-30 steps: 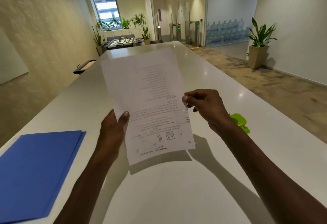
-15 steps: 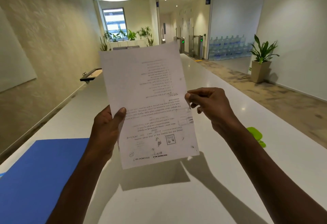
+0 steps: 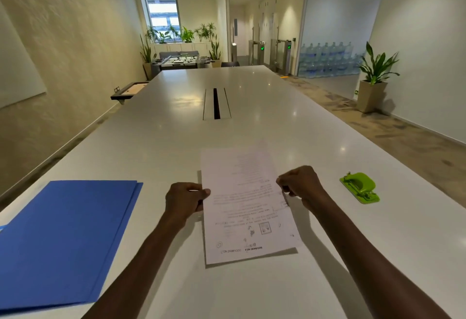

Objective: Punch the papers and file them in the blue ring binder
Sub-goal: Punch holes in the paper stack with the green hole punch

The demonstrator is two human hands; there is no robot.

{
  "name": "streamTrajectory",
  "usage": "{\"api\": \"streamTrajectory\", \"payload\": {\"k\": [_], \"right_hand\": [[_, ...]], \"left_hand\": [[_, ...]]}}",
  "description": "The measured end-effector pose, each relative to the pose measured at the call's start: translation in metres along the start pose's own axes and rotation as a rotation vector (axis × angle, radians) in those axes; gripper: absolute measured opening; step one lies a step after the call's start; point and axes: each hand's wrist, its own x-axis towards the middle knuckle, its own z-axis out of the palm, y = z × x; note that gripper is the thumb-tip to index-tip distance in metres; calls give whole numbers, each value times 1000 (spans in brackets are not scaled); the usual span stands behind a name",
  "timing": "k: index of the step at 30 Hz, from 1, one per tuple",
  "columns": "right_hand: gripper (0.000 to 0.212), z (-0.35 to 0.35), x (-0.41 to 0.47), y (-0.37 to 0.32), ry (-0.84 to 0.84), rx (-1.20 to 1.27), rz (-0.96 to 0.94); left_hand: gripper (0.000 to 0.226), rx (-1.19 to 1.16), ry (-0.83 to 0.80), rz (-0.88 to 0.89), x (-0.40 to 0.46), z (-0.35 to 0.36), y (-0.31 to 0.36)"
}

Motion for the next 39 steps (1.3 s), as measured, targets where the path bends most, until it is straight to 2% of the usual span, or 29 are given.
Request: {"api": "streamTrajectory", "payload": {"k": [7, 14, 23, 34, 39], "right_hand": [[9, 24, 2, 34, 26, -242, -41], [12, 39, 7, 46, 51, -331, -121], [12, 44, 12, 50, 69, -372, -142], [15, 46, 6, 49, 83, -415, -156], [19, 44, 7, 49, 57, -402, -140]], "left_hand": [[29, 293, 134, 122, 1, 19, -21], [19, 436, 187, 169, 1, 24, -27], [13, 490, 183, 172, 1, 21, -28], [15, 536, 206, 162, 3, 24, -30], [37, 503, 197, 153, 8, 19, -35]]}}
